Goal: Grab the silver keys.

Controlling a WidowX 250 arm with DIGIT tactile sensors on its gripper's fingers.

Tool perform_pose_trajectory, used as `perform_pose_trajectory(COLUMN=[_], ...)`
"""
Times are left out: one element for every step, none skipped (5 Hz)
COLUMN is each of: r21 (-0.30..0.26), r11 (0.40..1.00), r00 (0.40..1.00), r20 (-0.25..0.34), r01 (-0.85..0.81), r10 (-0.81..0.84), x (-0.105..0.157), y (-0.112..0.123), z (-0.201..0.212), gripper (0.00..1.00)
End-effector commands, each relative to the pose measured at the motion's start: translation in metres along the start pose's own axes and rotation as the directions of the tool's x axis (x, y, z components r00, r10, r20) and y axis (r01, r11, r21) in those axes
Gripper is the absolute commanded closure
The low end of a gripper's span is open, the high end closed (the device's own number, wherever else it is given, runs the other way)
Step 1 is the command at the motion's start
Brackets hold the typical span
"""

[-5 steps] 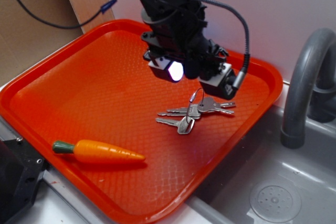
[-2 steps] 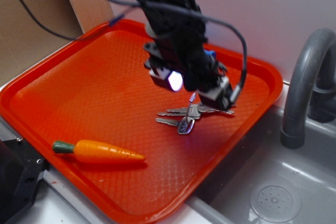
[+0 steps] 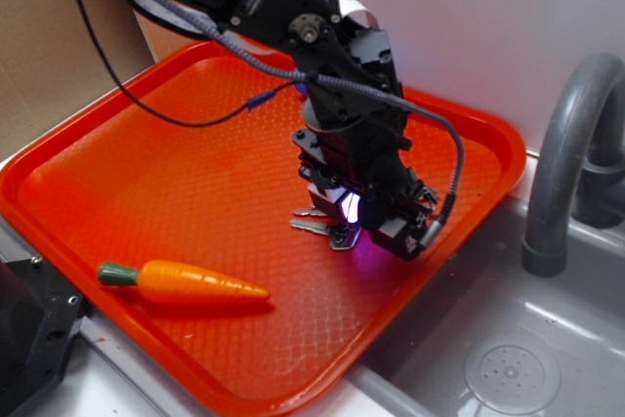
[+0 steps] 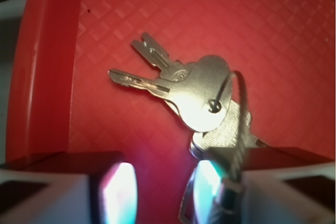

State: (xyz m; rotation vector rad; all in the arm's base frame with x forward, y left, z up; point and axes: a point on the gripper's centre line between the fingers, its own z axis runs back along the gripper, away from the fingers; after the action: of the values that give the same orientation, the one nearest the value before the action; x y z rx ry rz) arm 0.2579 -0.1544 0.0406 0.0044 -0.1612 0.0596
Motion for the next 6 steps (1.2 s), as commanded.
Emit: perform_pose_trajectory(r21=[-0.059,-0.092,-0.120,-0.213,-0.224,-0.245], r11=[0.998,0.995,0.989,0.971,0.966,0.960], r00=[0.997,0.996,0.991,0.993,0.991,0.991], r20=[0.059,0.069,0.087,0.007,-0.050,-0.029], r01=[-0.038,-0.048,-0.087,-0.111,-0.129,-0.135], r10=[0.042,0.054,0.098,0.115,0.120,0.132], x=[0.028,0.034,0.031,0.023,0.026,0.016], y=[0.006,0.032,0.056,0.090,0.122,0.137], z=[0.042,0.092,0.142,0.191,0.241,0.268], gripper=[1.00,1.00,1.00,1.00,1.00,1.00])
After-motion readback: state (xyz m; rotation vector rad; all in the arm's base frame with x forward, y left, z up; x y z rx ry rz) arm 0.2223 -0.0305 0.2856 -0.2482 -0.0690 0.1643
